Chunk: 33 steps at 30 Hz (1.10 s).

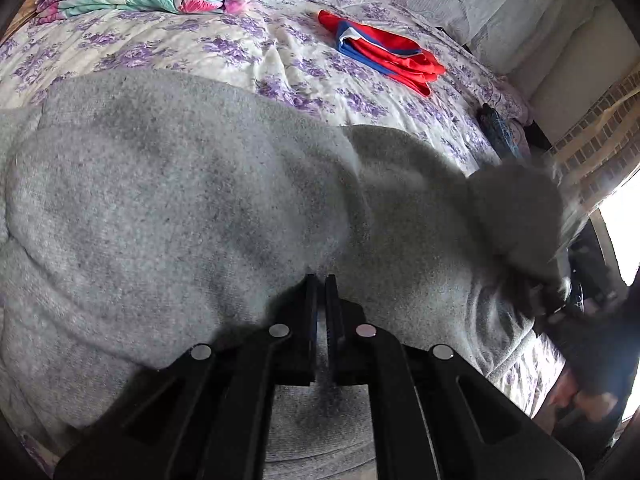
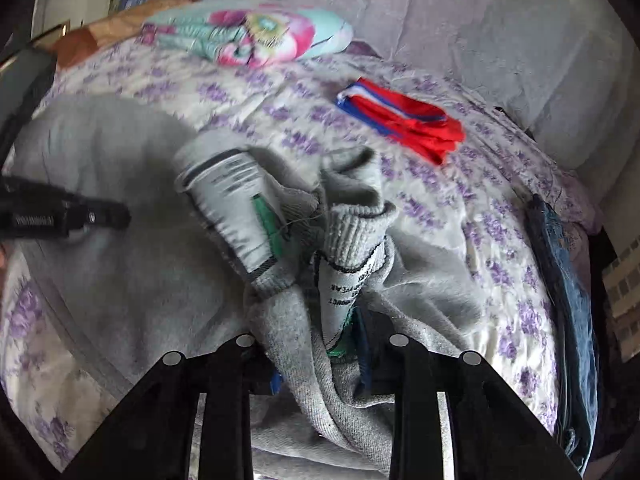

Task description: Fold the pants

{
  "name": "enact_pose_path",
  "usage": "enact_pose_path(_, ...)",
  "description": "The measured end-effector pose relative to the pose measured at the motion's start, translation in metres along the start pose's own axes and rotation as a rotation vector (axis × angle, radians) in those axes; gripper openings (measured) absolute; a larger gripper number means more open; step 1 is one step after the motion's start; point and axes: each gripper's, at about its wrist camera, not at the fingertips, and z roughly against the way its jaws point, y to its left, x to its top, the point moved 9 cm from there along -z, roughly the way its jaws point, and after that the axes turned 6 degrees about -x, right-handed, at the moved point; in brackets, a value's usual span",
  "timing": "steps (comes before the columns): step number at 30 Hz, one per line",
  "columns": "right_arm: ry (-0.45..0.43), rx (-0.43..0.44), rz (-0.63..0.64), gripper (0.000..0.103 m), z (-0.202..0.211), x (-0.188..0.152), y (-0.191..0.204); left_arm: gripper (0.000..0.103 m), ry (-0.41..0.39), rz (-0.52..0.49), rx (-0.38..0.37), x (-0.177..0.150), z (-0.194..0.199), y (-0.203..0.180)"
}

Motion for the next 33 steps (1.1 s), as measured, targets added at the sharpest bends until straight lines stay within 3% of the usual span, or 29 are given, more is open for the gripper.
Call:
enact_pose_path(2,-0.027,-0.044,0.06,0.044,0.001,-0.003,0.008,0.005,0.001,-0.003,0.0,0.0,0.0,0.0)
enact_pose_path(4,-0.029,0.023,0.058,0.065,0.012,-0.003,0.014,0.005,0.002,-0.007,0.004,0.0,0.0,0.0)
enact_pose_path(8,-0.015,0.147,0.039,0.075,0.039,-0.004,0.027,0.005,0.002,-0.01,0.005,0.0,0.0,-0.001)
enact_pose_path(12,-0.056,0.301,-0.037,0.073,0.075,0.015,0.024,0.005,0.001,-0.01,0.007,0.0,0.0,-0.001)
enact_pose_path(13,-0.063,0.312,-0.063,0.067,0.079,0.02,0.017,0.005,0.001,-0.01,0.007,0.0,0.0,-0.001)
enact_pose_path(14,-0.072,0.307,-0.091,0.048,0.079,0.027,0.008,0.005,0.002,-0.009,0.006,0.0,0.0,-0.001)
enact_pose_path(16,-0.073,0.277,-0.146,0.029,0.066,0.038,-0.009,0.005,0.001,-0.01,0.007,0.0,0.0,-0.001)
enact_pose_path(18,-0.042,0.282,-0.198,0.029,0.041,0.041,-0.019,0.005,0.001,-0.011,0.008,0.0,0.0,-0.001)
enact_pose_path(21,0.118,0.349,-0.244,0.027,-0.024,0.021,-0.006,0.005,-0.001,-0.013,0.007,0.0,0.0,-0.001)
enact_pose_path(22,0.126,0.363,-0.255,0.028,-0.038,0.016,0.0,0.005,-0.002,-0.015,0.004,0.0,0.0,-0.001)
enact_pose_path(24,0.044,0.306,-0.22,0.028,-0.037,0.019,0.007,0.005,-0.001,-0.014,0.001,0.001,-0.001,0.0)
enact_pose_path(27,0.031,0.264,-0.202,0.031,-0.027,0.021,0.01,0.005,0.002,-0.011,-0.013,0.003,-0.001,0.001)
enact_pose_path(30,0.014,0.313,-0.296,0.037,-0.008,0.018,0.0,0.005,0.0,-0.014,-0.017,0.003,-0.001,0.0)
enact_pose_path(33,-0.038,0.413,-0.409,0.052,0.025,0.008,-0.013,0.005,-0.014,-0.008,-0.026,0.004,0.002,0.0)
